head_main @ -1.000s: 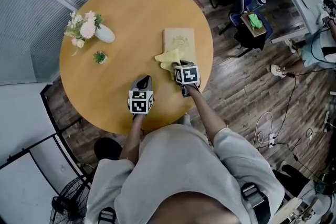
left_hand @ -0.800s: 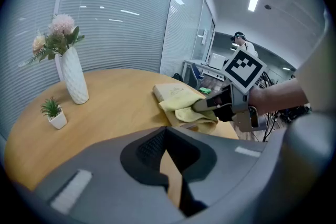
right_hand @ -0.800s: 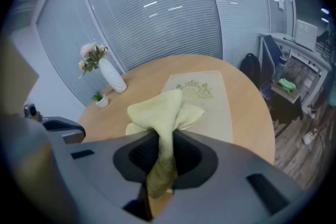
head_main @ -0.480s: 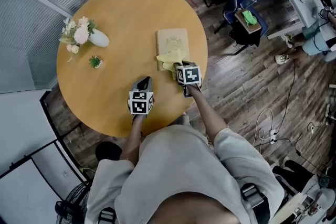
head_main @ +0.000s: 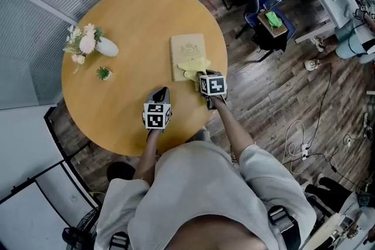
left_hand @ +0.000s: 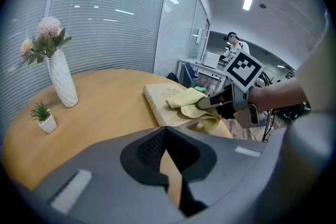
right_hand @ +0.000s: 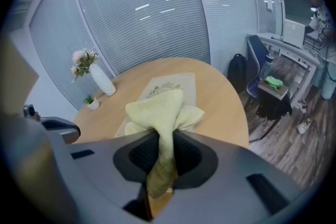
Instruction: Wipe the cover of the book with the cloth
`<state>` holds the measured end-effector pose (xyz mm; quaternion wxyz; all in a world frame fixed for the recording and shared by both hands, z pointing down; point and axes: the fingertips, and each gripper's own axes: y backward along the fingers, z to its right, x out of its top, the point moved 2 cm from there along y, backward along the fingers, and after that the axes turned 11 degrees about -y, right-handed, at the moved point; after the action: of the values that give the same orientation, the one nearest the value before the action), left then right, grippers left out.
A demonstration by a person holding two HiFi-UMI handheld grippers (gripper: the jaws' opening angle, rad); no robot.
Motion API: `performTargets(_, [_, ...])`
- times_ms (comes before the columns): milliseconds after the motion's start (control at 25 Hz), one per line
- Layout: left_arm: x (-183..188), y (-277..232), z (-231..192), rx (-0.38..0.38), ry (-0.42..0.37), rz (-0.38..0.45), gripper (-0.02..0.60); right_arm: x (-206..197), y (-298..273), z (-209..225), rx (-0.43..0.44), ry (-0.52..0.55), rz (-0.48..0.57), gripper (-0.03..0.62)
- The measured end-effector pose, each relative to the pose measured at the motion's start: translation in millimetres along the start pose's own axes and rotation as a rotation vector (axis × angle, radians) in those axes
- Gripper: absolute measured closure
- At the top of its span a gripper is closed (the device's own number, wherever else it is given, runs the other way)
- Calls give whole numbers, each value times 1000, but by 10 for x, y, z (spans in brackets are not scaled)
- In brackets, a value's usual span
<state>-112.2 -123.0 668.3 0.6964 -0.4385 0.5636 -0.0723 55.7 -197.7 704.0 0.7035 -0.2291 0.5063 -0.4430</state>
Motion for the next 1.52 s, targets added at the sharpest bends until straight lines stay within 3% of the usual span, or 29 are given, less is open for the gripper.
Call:
performTargets(960, [148,-126,271,-49,-52,1,572,-52,221,350,-35,-32,25,526])
performTargets(1520, [215,-48,227,-39,-67,20,572,-164,420,612,-106,-46,30,526])
